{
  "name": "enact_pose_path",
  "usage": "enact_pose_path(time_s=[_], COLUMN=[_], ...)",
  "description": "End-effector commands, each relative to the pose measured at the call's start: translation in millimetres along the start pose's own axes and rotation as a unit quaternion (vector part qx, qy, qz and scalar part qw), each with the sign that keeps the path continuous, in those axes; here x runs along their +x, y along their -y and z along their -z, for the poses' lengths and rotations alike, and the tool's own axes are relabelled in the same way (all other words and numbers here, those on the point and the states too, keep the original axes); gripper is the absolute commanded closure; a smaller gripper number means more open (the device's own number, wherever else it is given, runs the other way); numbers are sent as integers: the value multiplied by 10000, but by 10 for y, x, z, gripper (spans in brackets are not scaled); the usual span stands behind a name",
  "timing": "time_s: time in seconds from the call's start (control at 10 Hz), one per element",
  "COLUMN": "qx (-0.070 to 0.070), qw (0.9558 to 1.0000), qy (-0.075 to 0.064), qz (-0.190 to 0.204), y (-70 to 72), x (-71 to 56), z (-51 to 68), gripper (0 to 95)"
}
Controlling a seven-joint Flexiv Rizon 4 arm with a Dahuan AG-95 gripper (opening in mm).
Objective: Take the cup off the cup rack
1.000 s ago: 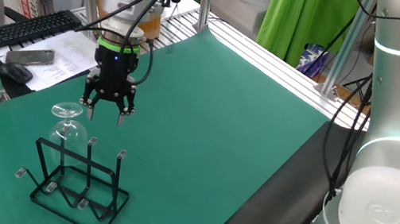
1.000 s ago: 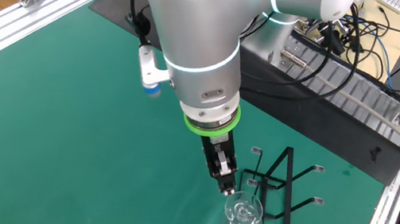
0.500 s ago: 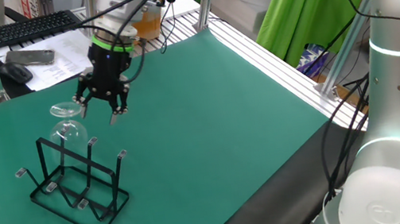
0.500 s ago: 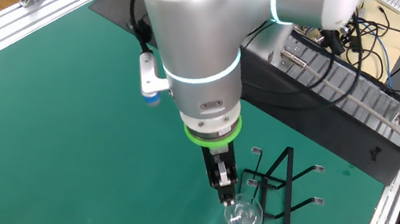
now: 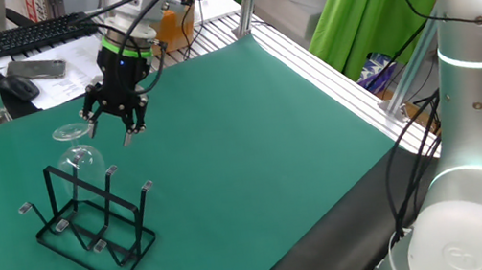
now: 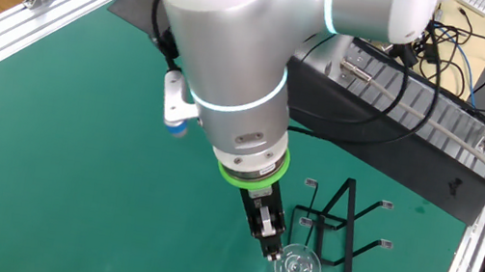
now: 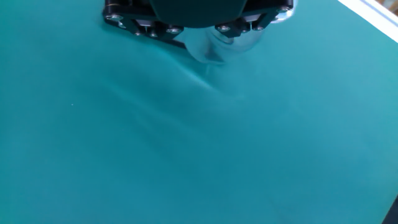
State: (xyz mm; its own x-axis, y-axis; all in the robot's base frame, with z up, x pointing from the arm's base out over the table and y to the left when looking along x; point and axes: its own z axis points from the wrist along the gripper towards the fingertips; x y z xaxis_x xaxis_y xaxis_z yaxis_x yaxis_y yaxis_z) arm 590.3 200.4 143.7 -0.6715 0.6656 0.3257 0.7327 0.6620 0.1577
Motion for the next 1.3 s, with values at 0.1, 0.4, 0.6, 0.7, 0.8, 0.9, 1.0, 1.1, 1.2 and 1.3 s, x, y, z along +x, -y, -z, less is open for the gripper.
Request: enact_pose_path(time_s=[0.1, 0.4, 0.6, 0.7, 0.8, 0.9, 1.0, 1.1, 1.2, 1.3], qx=[-38, -76, -176, -207, -218, -213, -205, -195, -193, -202], qw=[10000, 9997, 9986, 9980, 9975, 9971, 9968, 9965, 9963, 9961], qy=[-40, -96, -264, -312, -334, -334, -338, -354, -379, -404], qz=[-45, -212, -432, -508, -575, -644, -701, -725, -740, -756], y=[-14, -44, -76, -93, -121, -157, -184, -195, -197, -197], x=[-7, -12, 15, 32, 67, 119, 161, 180, 185, 185], z=[10, -28, -57, -76, -105, -132, -148, -152, -152, -152], gripper=[380, 380, 380, 380, 380, 380, 380, 380, 380, 380])
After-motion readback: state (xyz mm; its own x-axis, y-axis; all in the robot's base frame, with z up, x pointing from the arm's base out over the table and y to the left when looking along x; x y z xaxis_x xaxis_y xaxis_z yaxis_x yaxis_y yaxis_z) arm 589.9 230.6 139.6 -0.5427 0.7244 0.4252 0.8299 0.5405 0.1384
